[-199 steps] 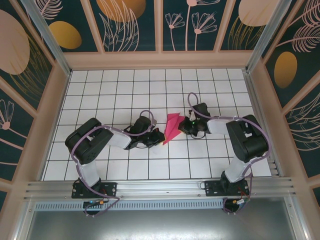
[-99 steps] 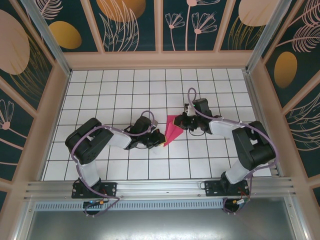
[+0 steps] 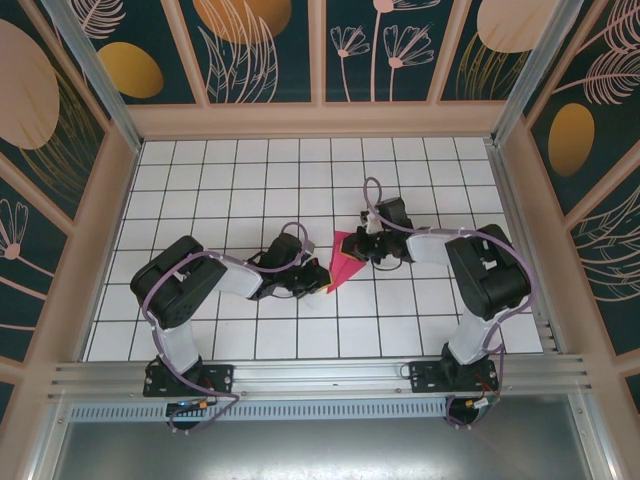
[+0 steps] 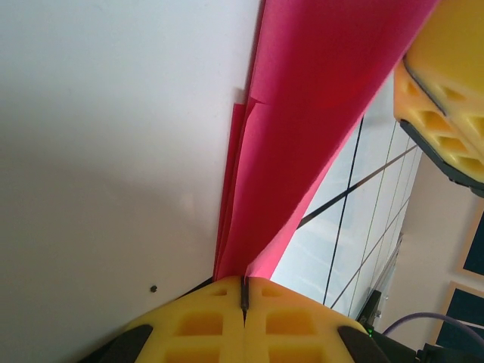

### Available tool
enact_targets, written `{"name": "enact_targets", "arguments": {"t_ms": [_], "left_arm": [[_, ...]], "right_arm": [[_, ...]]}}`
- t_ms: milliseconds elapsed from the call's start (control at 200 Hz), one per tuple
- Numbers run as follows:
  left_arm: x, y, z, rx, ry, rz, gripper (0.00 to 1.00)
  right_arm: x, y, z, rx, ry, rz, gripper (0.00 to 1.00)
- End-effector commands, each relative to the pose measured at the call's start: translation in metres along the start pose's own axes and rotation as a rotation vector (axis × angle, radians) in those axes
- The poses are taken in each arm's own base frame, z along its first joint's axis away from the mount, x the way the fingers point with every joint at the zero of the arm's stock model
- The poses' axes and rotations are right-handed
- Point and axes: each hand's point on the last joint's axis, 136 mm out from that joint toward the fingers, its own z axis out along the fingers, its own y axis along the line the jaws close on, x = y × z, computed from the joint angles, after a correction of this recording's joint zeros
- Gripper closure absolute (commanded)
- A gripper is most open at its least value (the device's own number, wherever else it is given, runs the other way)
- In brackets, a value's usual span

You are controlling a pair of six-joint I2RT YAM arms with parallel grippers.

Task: Fold a paper plane with a square sheet of paper (pick it up from the middle)
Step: Fourth fold the wing at the center of the table.

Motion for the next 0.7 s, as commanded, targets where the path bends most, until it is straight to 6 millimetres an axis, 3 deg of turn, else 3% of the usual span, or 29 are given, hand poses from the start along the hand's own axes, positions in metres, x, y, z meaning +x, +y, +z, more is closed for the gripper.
{"name": "enact_targets", "arguments": {"t_ms": [0, 540, 695], "left_arm": [[0.000, 0.004, 0.000, -0.005, -0.002, -0.012, 1.00], [0.001, 0.005, -0.001, 0.012, -0.011, -0.044, 1.00], [0.001, 0.005, 0.000, 0.008, -0.005, -0.039, 1.00]], "right_arm": [[-0.005, 0.001, 0.006, 0.009, 0.007, -0.015, 0.93], [-0.006, -0.007, 0.021, -0.003, 0.037, -0.011, 0.93], [-0.004, -0.022, 0.027, 0.043, 0.048, 0.014, 0.93]]}}
